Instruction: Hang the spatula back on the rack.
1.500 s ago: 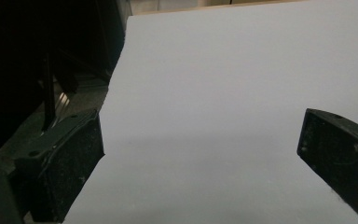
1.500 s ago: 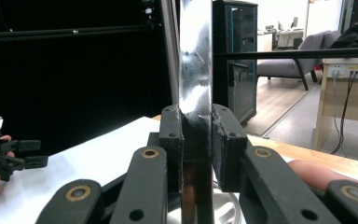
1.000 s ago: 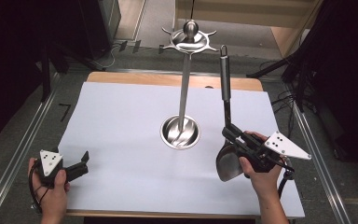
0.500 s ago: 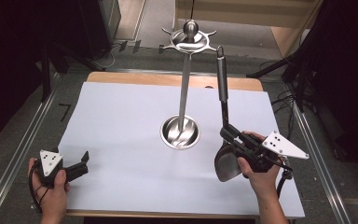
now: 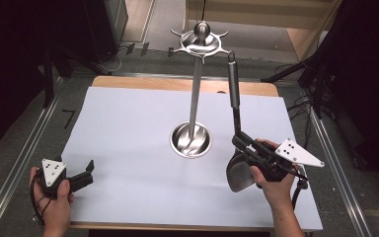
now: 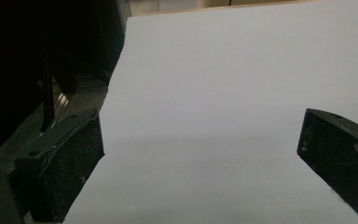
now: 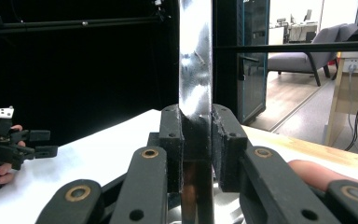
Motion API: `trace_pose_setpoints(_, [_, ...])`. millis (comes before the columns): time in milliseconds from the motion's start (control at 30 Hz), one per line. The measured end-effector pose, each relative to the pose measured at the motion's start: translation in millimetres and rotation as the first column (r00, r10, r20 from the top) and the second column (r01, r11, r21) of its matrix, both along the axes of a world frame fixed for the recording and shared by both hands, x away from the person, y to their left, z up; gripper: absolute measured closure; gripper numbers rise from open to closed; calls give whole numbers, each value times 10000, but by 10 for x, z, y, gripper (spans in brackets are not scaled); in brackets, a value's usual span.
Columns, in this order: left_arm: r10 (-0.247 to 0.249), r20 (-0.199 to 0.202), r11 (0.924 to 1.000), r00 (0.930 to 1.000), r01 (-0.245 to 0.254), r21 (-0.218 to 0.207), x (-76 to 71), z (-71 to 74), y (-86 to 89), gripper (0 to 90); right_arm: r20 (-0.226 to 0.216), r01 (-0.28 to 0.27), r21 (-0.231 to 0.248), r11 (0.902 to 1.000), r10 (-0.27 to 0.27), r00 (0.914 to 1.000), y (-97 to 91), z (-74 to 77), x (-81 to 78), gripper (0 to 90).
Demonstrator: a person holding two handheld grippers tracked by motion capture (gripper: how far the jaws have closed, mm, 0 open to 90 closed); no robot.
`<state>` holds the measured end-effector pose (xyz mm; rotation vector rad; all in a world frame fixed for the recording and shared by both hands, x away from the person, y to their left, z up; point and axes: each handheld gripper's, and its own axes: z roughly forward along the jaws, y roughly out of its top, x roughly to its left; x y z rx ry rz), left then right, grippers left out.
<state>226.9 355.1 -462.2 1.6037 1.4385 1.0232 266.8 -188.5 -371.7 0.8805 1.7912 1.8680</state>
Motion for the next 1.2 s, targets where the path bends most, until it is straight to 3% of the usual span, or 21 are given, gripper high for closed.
trace_pose_setpoints(733, [-1,21,10000,10000,1,70,-5,0,-5,10,-156,-74,-175,9998,72,9999,138,-49,150,776])
trace_pose_setpoints(1200, [14,489,9999,9988,-21,152,-58,-5,-16,11,-209,-179,-284,9994,173,9996,267,-84,298,783])
